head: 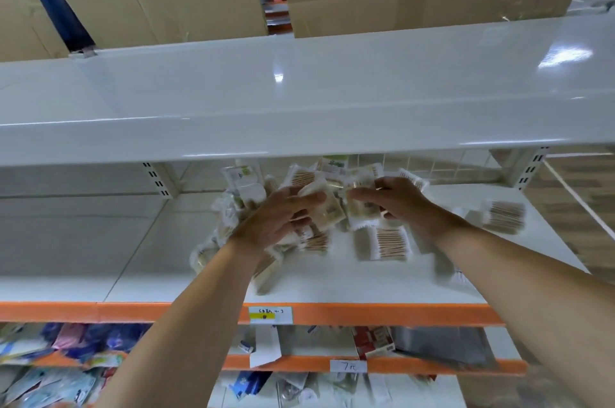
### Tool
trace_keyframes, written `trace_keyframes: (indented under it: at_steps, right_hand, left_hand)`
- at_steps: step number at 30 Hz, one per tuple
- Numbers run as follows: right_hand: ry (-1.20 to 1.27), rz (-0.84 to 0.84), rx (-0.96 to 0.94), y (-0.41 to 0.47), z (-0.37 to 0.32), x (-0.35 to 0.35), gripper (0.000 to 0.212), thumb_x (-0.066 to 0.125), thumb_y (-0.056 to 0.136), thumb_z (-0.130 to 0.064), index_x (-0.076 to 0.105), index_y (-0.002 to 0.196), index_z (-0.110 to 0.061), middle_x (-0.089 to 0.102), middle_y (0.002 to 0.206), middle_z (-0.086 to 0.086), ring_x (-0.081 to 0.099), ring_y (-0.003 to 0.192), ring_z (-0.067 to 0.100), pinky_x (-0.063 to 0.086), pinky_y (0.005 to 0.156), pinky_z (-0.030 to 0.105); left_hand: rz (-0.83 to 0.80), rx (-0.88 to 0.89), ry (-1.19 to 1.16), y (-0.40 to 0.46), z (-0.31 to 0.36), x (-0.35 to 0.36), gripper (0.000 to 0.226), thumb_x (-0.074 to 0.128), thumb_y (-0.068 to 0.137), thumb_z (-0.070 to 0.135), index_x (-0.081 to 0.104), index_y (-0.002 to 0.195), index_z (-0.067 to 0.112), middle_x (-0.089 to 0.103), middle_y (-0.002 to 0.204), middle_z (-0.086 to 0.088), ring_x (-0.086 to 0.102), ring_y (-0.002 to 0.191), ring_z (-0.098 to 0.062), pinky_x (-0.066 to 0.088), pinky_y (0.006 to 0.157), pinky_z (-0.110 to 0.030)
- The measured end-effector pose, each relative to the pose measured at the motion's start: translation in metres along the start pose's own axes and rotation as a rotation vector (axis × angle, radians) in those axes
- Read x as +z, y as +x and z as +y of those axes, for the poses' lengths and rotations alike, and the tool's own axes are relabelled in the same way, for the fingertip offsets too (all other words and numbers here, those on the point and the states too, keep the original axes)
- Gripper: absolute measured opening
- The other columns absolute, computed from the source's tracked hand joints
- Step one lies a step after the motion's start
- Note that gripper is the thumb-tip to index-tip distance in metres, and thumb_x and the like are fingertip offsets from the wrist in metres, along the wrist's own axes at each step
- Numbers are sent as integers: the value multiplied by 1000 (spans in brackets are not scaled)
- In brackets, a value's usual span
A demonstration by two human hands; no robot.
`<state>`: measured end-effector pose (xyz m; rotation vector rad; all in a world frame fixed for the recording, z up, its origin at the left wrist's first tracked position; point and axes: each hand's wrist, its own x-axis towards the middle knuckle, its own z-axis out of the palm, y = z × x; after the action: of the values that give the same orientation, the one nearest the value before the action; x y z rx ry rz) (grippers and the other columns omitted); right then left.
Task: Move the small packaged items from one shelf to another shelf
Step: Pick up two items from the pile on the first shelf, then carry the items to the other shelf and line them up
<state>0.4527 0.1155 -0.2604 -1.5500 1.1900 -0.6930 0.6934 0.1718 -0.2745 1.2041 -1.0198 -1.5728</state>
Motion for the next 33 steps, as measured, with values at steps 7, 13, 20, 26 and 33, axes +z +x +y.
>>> trace_keyframes:
  at_steps: [7,13,20,26,33]
  right_hand:
    - [-22,-60,-42,8,-22,37,32,86,68,-47,70,73,-20,74,70,-5,63,60,5,44,56,23]
    - [-29,-133,-126,10,-50,96,36,87,66,-50,72,71,-17,73,67,-2,59,49,4,39,43,14]
    - [-38,-198,-194,8,-86,181,33,86,70,-42,61,64,-22,65,54,-10,61,49,1,41,46,12]
    - [-127,-249,-209,8,-117,268,32,84,70,-45,75,80,-16,76,72,-3,71,68,11,50,56,23]
    - [-101,-400,-242,-2,-143,369,28,87,69,-41,78,87,-21,78,80,-5,74,79,11,60,77,35]
  left_hand:
    - [88,36,90,-35,11,-31,53,77,83,15,55,129,-1,67,124,-18,64,116,-35,47,104,-52]
    - [312,87,84,-75,28,-70,61,89,66,13,61,120,13,70,117,-16,69,105,-30,51,100,-46]
    - [506,156,86,-137,33,-135,57,85,72,6,60,123,12,68,117,-9,68,108,-25,55,96,-42]
    - [681,221,55,-197,24,-202,61,87,70,6,61,125,12,71,113,-9,71,103,-23,58,88,-35]
    - [876,217,125,-273,15,-263,64,86,74,15,57,131,14,65,118,-5,66,107,-18,56,81,-29]
